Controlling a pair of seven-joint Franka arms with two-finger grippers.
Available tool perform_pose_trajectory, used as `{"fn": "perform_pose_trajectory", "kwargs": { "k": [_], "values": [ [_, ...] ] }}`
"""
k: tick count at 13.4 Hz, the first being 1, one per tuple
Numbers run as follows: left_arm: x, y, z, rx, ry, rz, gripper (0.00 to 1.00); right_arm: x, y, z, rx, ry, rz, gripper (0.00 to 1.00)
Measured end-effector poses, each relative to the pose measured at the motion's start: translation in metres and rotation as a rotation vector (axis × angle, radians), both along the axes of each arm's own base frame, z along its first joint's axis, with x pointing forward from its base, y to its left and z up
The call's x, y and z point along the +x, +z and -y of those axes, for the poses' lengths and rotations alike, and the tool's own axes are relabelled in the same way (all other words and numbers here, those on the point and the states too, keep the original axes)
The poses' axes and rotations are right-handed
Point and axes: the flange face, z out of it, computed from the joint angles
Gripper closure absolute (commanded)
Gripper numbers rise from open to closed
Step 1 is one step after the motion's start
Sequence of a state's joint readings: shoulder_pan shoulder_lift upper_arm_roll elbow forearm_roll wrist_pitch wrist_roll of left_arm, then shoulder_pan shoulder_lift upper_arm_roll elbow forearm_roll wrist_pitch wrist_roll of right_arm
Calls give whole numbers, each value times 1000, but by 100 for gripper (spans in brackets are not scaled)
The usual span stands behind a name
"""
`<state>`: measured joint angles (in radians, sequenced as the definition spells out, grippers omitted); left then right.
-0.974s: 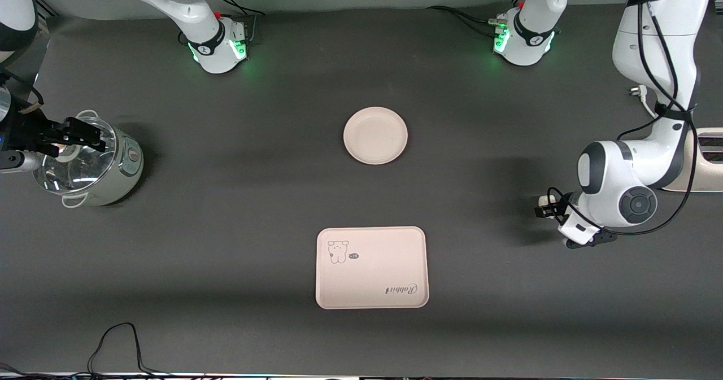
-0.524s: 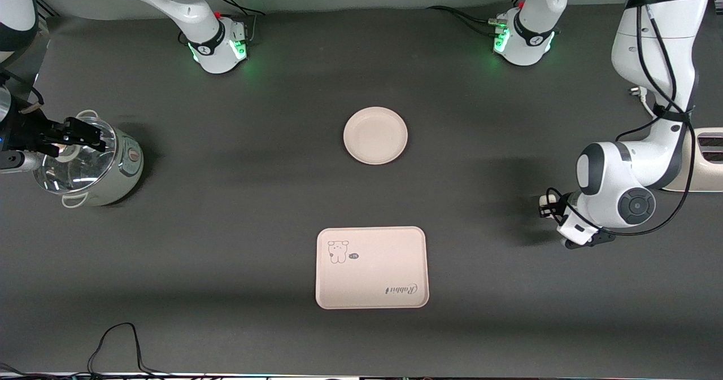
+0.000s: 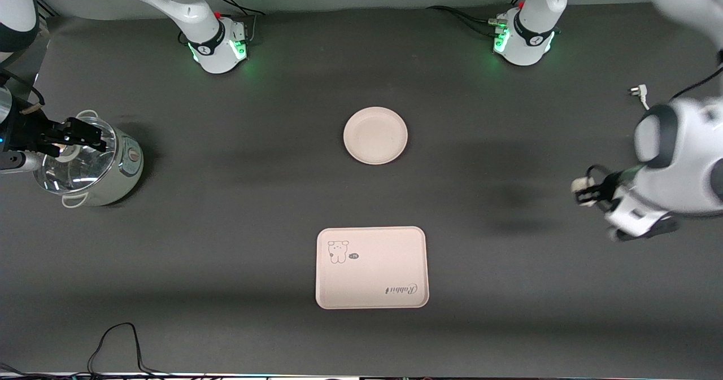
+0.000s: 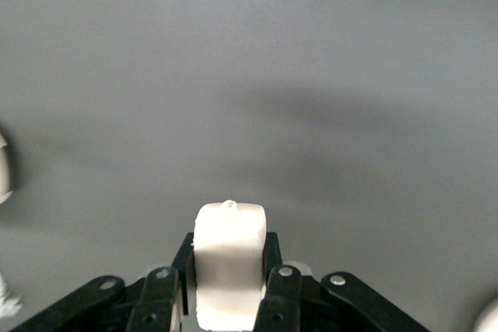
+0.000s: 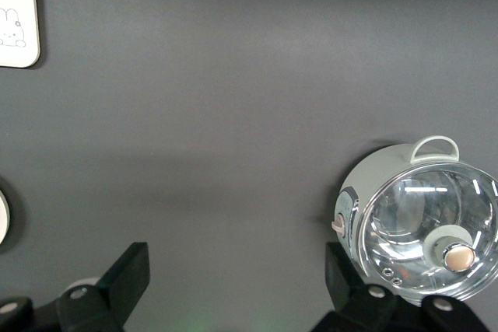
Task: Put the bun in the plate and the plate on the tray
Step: 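Lift the bun with the left gripper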
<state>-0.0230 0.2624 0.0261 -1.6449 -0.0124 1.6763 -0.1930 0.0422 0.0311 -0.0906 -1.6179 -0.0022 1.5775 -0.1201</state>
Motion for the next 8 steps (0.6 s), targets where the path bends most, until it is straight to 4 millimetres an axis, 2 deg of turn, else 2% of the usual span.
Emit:
{"fn": "perform_pose_trajectory", "kwargs": {
  "k": [2,3,4,6,7,8],
  "values": [
    [-25,87,-1,5,-3,-1,62,0,0,0,0,0,0,0],
    [-37,118,-1,5,-4,0,62,0,0,0,0,0,-1,0],
    [-47,141,0,5,-6,5,61,0,0,0,0,0,-1,0],
    [-55,160,6,2,-17,18,61,0,0,0,0,0,-1,0],
    [-56,162,17,-2,-33,20,61,0,0,0,0,0,-1,0],
    [-57,162,37,-2,-43,19,61,0,0,0,0,0,-1,0]
  ]
}}
